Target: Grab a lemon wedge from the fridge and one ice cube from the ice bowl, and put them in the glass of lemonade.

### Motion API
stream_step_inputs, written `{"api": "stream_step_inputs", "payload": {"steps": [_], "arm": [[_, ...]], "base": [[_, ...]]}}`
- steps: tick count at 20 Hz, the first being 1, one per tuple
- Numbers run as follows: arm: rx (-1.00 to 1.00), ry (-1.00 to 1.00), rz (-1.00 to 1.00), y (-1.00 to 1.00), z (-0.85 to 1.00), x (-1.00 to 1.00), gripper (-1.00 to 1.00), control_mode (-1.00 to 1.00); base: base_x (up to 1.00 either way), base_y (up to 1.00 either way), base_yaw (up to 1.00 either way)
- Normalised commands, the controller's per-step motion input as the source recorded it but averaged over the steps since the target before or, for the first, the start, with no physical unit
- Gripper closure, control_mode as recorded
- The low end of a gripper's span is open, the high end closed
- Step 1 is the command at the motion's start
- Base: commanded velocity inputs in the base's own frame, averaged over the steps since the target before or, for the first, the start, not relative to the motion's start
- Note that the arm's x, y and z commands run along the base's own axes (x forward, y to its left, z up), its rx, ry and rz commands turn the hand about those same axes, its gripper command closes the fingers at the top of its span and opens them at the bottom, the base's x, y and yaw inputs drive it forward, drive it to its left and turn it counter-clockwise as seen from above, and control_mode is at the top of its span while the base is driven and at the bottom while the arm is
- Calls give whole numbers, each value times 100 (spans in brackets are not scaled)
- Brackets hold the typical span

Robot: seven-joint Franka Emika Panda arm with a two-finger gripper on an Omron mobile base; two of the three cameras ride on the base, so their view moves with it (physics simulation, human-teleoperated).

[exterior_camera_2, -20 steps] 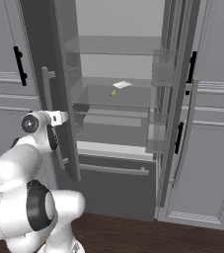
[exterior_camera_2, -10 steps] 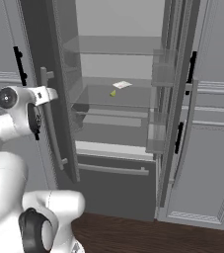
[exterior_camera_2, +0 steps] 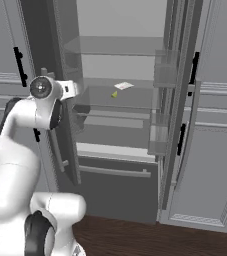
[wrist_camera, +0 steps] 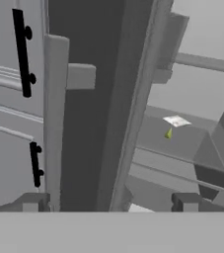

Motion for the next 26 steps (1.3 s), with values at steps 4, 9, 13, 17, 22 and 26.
{"api": "stream_step_inputs", "payload": {"steps": [4, 9, 13, 17, 22, 26], "arm": [[7, 22, 28, -38, 26, 73, -100, -100], [3, 28, 43, 0, 20, 27, -100, -100], [20, 4, 48, 1, -4, -13, -100, -100], [21, -1, 39, 11, -9, 5, -100, -100], [16, -3, 32, 22, -9, 46, -100, -100], [20, -12, 28, 13, -24, 51, -100, -100]], "base": [[0, 0, 0], [0, 0, 0], [0, 0, 0], [0, 0, 0], [0, 0, 0], [0, 0, 0]]}}
